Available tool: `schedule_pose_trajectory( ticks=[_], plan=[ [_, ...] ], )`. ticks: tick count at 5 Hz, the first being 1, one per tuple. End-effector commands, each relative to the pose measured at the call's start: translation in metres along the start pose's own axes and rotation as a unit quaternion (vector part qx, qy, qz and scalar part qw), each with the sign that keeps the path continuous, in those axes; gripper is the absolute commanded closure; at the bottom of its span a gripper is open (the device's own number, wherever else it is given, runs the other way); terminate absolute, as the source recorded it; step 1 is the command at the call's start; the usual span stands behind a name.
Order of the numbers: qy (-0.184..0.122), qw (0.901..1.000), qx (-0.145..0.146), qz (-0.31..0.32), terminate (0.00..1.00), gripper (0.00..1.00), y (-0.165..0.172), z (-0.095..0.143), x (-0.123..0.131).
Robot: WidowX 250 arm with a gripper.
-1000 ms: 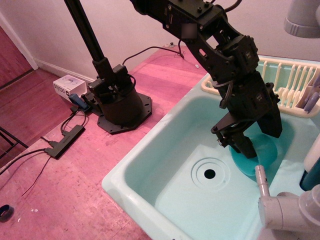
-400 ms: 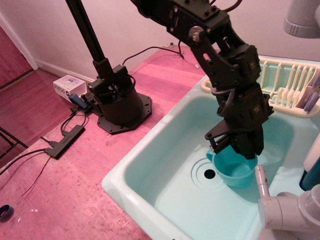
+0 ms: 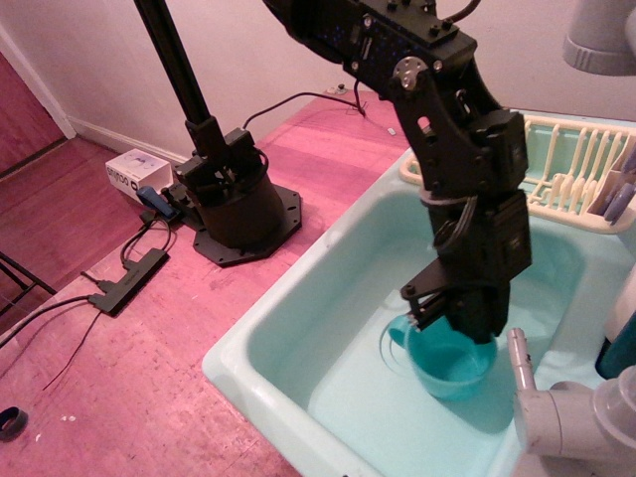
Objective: Flip cup upright
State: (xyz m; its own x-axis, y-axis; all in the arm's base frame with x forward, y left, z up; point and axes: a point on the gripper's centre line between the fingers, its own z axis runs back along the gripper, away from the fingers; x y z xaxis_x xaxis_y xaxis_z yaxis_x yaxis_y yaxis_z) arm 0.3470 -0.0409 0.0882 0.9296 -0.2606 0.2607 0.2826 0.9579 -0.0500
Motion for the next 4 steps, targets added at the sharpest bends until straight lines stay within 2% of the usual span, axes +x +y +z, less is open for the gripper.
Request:
schedule_pose_trajectory(
  ticks=[1, 2, 3, 4],
  plan=[
    [-0.007, 0.9999, 0.004, 0.007, 0.00, 0.00, -0.002, 0.015, 0.008],
    [-0.006, 0.9999, 0.004, 0.008, 0.00, 0.00, -0.002, 0.025, 0.012],
    [-0.025, 0.9996, 0.012, 0.004, 0.00, 0.00, -0.001, 0.043, 0.015],
    [-0.042, 0.9986, 0.033, -0.001, 0.00, 0.00, 0.001, 0.068, 0.017]
  ],
)
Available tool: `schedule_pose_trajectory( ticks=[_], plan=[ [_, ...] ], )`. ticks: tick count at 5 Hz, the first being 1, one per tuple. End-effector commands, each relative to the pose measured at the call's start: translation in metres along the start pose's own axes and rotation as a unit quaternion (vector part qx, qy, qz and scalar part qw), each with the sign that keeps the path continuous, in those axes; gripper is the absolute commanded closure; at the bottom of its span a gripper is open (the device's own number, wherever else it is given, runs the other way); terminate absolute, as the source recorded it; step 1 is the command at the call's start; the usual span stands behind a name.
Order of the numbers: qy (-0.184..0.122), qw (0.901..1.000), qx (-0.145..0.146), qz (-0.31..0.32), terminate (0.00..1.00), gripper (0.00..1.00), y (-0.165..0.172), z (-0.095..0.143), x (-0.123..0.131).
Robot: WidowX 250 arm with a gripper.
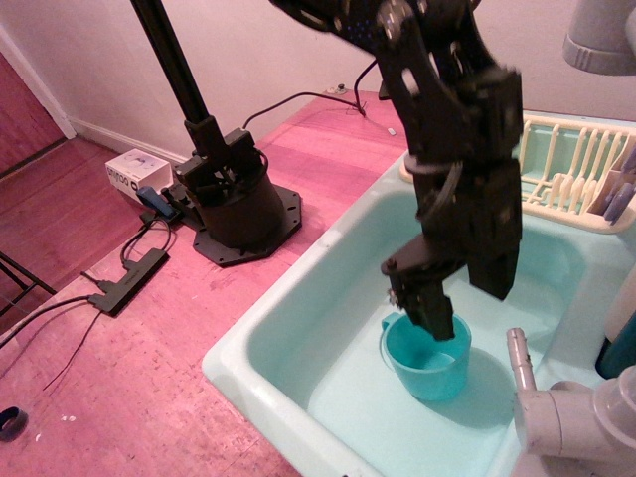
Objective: Flip cup upright
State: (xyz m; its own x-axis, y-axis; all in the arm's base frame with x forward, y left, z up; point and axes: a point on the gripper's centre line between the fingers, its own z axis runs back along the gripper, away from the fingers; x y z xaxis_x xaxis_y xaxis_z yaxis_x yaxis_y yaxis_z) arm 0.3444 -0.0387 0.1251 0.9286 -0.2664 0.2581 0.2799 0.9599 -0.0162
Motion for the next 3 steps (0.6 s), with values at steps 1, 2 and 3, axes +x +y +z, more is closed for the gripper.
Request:
schedule_pose_trajectory(
  ticks=[1, 2, 3],
  plan=[
    [-0.074, 0.9968, 0.027, 0.013, 0.00, 0.00, -0.0004, 0.0503, 0.0036],
    [-0.074, 0.9968, 0.027, 0.013, 0.00, 0.00, -0.0004, 0.0503, 0.0036],
    [-0.074, 0.9968, 0.027, 0.013, 1.00, 0.00, -0.0004, 0.0503, 0.0036]
  ],
)
